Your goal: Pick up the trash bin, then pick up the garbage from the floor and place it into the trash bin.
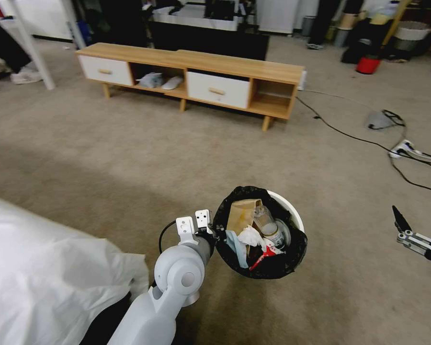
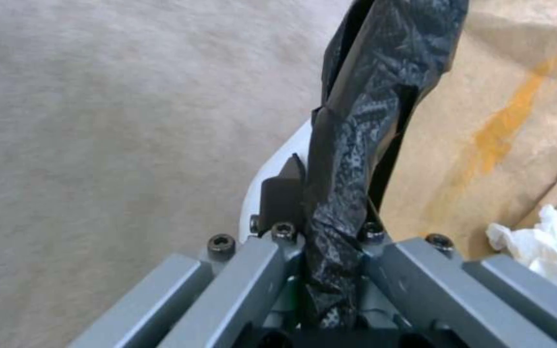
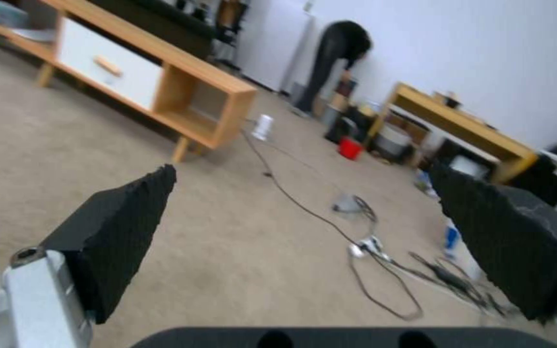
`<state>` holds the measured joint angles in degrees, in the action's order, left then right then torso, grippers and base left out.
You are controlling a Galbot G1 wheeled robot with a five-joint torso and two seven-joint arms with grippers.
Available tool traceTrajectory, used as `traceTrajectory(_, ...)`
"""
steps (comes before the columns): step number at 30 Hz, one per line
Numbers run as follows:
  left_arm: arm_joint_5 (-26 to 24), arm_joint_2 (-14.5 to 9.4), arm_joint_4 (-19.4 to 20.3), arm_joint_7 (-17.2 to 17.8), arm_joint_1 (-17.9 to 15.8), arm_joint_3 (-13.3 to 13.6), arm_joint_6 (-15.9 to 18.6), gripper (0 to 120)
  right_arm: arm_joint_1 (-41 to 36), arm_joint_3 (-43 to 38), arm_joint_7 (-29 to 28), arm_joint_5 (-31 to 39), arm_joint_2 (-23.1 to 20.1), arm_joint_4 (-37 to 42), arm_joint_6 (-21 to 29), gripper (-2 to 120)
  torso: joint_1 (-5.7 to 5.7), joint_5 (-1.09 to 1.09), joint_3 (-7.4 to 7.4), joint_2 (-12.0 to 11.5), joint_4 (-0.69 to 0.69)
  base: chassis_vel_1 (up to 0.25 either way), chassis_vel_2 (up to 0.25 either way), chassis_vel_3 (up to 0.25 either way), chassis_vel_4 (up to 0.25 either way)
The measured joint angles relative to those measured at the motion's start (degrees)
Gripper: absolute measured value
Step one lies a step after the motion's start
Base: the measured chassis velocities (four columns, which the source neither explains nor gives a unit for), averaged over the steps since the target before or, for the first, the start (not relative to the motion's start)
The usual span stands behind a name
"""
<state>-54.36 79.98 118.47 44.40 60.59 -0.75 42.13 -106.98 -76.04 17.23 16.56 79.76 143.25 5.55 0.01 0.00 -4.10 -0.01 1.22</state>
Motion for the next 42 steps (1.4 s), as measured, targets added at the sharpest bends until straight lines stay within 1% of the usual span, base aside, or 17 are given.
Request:
traceTrajectory(8,0.69,0.17,-0.15,-0.03,0.12,0.06,0.0,1,0.0,0.17,-0.33,0.31,0.0,0.0,-0.01,100,0.0,0.0,0.0,0.0,0.01,-0.122,-0.127,-0.118,-0.13)
traceTrajectory(10,0.46,0.2,-0.24,0.21,0.28,0.11,0.0,1,-0.01,0.42,-0.45,0.33,0.0,0.0,-0.01,100,0.0,0.0,0.0,0.0,0.04,-0.111,-0.115,-0.109,-0.099)
traceTrajectory(12,0.46,0.23,-0.28,0.24,0.38,0.11,0.0,1,-0.03,0.58,-0.69,0.36,-0.03,0.0,0.0,100,0.0,0.0,0.0,0.0,0.03,-0.048,-0.067,-0.077,-0.022)
traceTrajectory(17,0.71,0.44,-0.31,0.3,0.58,0.11,0.0,1,-0.03,0.84,-1.26,0.89,-0.19,0.0,0.04,100,0.0,0.0,0.0,0.0,-0.04,0.0,0.0,0.0,0.0)
traceTrajectory(21,0.72,0.34,-0.34,0.3,0.68,0.13,0.01,1,0.0,0.85,-1.49,1.05,-0.2,0.0,0.36,100,0.0,0.0,0.0,0.0,0.0,0.0,0.0,0.0,0.0)
traceTrajectory(42,0.7,0.33,-0.52,0.54,0.63,0.09,0.0,1,0.23,0.94,-1.89,1.36,0.0,0.0,1.31,100,0.0,0.0,0.0,0.01,0.0,0.0,0.0,0.0,0.0)
